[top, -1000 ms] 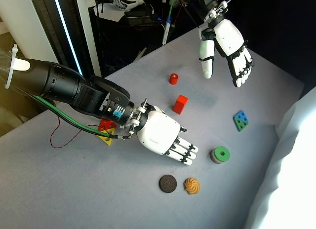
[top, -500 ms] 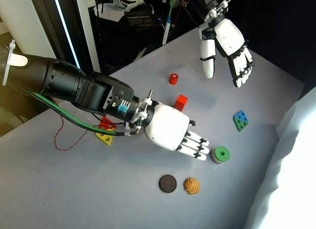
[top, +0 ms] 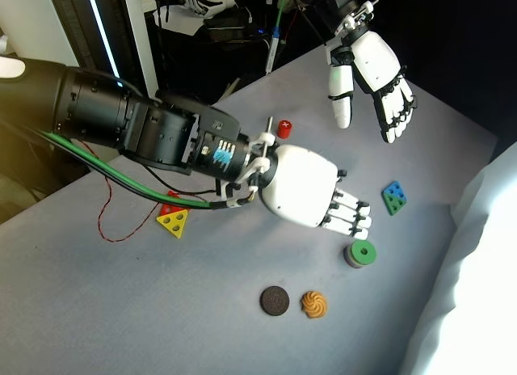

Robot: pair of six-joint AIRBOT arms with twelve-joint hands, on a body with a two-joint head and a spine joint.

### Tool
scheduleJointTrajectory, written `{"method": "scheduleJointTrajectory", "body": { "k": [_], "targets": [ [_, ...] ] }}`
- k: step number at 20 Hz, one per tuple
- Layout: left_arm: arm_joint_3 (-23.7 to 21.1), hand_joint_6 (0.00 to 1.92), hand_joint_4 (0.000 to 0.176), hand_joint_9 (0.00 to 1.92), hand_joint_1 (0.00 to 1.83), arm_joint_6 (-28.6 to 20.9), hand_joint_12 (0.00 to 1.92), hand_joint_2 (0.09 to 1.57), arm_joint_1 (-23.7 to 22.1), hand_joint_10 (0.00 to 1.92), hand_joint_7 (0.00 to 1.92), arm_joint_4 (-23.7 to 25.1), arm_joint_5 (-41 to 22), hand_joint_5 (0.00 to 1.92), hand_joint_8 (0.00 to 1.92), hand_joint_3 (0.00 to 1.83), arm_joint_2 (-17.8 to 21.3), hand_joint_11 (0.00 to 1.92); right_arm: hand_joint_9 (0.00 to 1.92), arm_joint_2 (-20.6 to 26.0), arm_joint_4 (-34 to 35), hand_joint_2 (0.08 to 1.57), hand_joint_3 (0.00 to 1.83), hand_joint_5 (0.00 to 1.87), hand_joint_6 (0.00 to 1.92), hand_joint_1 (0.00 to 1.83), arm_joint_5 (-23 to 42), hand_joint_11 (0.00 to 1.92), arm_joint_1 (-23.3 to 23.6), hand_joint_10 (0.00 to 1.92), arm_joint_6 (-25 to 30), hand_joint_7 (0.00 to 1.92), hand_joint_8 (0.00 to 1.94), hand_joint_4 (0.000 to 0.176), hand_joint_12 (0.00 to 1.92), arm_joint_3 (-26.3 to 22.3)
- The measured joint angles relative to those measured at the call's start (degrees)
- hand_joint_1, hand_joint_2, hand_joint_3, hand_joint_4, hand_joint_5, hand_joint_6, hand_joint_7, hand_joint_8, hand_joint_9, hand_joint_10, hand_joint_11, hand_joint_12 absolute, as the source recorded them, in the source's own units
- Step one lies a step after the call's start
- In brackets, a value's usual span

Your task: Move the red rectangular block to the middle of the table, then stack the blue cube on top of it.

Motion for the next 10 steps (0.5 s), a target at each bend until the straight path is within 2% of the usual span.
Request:
{"method": "scheduleJointTrajectory", "body": {
  "k": [1, 2, 3, 4, 10],
  "targets": [
    [0.0, 0.0, 0.0, 0.23, 0.08, 0.0, 0.51, 1.23, 0.0, 0.0, 0.26, 0.0, 0.0, 0.3, 0.0, 0.0, 0.0, 0.0, 0.0, -0.2, -0.1, 1.01, 0.0, 1.21, 0.59, 1.1, -1.0, 0.0, 0.1, 0.0, -0.8, 0.12, 0.0, 0.146, 0.0, 0.0],
    [0.0, 0.0, 0.0, 0.24, 0.08, 0.0, 0.53, 1.23, 0.0, 0.0, 0.27, 0.0, 0.0, 0.31, 0.0, 0.0, 0.0, 0.0, 0.0, -0.4, -0.2, 1.01, 0.0, 1.21, 0.59, 1.09, -2.3, 0.0, 0.2, 0.0, -1.3, 0.13, 0.0, 0.17, 0.0, 0.0],
    [0.0, 0.0, 0.0, 0.24, 0.09, 0.0, 0.54, 1.23, 0.0, 0.01, 0.28, 0.0, -0.1, 0.31, 0.01, 0.0, 0.0, 0.0, 0.0, -0.6, -0.1, 1.01, 0.0, 1.22, 0.59, 1.09, -3.7, 0.0, 0.3, 0.0, -1.7, 0.13, 0.01, 0.175, 0.0, 0.0],
    [0.0, 0.0, 0.0, 0.23, 0.08, 0.1, 0.49, 1.25, 0.0, 0.0, 0.27, 0.0, 0.0, 0.29, 0.0, 0.0, 0.0, 0.0, 0.0, -0.7, -0.2, 1.01, 0.0, 1.21, 0.59, 1.09, -4.2, 0.0, 0.3, 0.0, -2.0, 0.14, 0.01, 0.176, 0.0, 0.0],
    [0.0, 0.01, 0.0, 0.24, 0.03, 0.2, 0.54, 1.26, -0.1, 0.0, 0.27, -0.1, 0.0, 0.32, 0.0, 0.0, 0.0, 0.0, 0.0, -2.0, -2.8, 1.01, 0.0, 1.2, 0.61, 1.09, -4.2, 0.0, 0.3, 0.0, -3.6, 0.16, 0.01, 0.176, 0.0, 0.0]
  ]
}}
